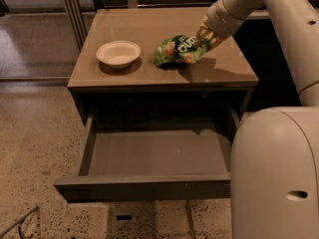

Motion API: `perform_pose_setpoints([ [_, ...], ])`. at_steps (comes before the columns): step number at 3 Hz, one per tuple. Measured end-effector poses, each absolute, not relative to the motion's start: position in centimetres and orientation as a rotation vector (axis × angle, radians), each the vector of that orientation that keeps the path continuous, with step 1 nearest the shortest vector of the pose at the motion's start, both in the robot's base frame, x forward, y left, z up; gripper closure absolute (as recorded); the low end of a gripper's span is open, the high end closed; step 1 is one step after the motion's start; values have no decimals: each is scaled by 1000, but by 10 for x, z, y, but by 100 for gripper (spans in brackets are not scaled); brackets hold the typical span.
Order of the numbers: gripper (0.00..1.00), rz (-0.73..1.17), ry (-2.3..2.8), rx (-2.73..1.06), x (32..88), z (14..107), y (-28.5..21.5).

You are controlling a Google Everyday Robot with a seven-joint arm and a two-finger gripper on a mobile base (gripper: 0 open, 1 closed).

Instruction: Pick green rice chip bag from top drawer and place on counter

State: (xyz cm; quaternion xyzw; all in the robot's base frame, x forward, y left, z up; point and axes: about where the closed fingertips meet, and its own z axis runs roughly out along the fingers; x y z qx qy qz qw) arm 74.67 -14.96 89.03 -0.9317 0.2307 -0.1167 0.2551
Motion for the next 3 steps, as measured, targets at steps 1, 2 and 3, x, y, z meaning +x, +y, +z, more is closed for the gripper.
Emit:
perform_pose_setpoints([
  [1, 14, -317, 627, -2530, 747, 890, -150],
  [2, 0, -317, 627, -2530, 747, 890, -150],
  [3, 0, -317, 627, -2530, 747, 890, -150],
])
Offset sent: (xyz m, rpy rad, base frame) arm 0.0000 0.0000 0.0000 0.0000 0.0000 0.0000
